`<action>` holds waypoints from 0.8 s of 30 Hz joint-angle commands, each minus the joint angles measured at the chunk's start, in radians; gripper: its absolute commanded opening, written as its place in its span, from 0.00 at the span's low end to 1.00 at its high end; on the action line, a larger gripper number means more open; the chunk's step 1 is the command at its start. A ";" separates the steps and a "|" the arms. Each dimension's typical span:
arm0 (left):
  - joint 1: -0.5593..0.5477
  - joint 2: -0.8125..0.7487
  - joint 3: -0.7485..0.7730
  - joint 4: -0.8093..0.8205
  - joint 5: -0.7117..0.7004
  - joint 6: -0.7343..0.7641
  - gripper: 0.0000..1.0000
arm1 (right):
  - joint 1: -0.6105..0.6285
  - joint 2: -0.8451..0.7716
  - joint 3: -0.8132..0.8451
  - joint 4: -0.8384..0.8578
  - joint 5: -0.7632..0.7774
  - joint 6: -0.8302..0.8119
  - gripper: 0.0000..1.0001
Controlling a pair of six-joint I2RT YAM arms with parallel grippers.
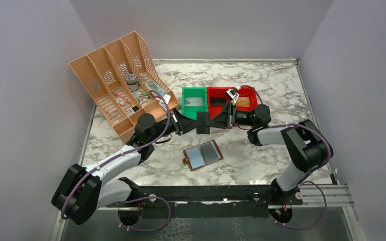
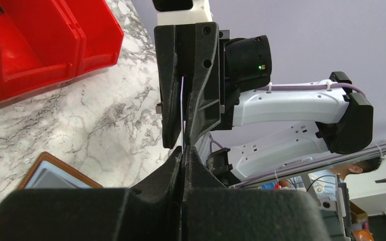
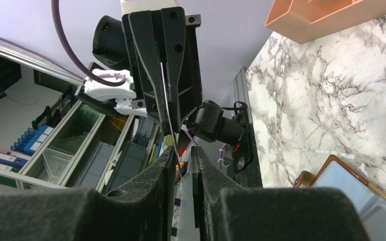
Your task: Take the credit cards out of the card holder
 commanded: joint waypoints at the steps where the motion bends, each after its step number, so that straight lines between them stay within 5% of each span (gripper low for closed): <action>1: -0.010 -0.001 0.017 0.050 0.020 -0.004 0.00 | 0.004 -0.006 0.015 0.072 -0.020 0.012 0.18; 5: -0.014 0.004 0.017 0.052 0.025 -0.006 0.00 | 0.004 -0.067 0.036 -0.093 -0.020 -0.089 0.20; 10: -0.017 0.003 0.017 0.055 0.017 -0.006 0.00 | 0.004 -0.063 0.052 -0.069 -0.053 -0.042 0.19; 24: -0.019 0.002 0.022 0.060 0.021 -0.005 0.00 | 0.003 -0.181 0.029 -0.285 -0.010 -0.176 0.01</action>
